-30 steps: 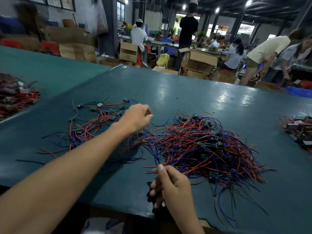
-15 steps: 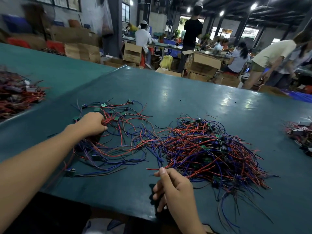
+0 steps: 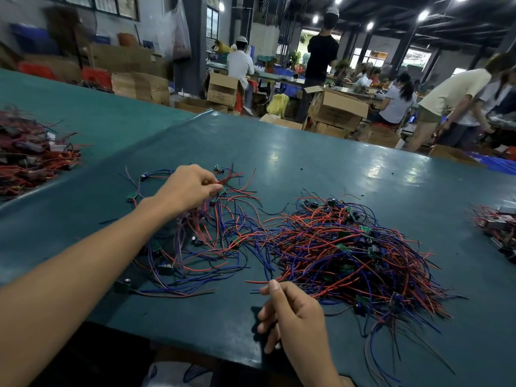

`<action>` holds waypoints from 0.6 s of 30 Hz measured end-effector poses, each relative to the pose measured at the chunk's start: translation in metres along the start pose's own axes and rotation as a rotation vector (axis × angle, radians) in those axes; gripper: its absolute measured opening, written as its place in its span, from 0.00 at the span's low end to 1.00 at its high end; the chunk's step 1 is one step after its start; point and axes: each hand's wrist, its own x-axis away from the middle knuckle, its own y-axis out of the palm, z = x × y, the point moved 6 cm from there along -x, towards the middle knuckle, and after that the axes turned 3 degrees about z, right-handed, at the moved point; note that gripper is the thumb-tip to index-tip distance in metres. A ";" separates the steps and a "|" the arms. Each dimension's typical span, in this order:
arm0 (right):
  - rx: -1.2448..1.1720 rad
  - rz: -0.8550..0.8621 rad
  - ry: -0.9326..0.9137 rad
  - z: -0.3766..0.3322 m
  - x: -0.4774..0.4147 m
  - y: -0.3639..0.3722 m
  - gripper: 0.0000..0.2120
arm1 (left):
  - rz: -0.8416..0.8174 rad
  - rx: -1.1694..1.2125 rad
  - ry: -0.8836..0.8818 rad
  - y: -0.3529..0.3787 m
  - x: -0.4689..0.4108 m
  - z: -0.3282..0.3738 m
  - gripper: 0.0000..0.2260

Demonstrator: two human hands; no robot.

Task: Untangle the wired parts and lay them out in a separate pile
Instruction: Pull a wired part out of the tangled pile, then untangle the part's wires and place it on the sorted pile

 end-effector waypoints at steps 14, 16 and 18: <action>-0.029 0.030 0.012 -0.003 0.002 -0.001 0.13 | 0.347 0.133 0.505 -0.069 0.021 0.107 0.09; -0.099 0.030 0.045 -0.003 0.001 0.000 0.15 | 0.360 0.186 0.602 -0.072 0.035 0.127 0.08; -0.251 0.028 0.131 -0.003 -0.004 0.001 0.21 | 0.314 0.221 0.721 -0.067 0.057 0.147 0.07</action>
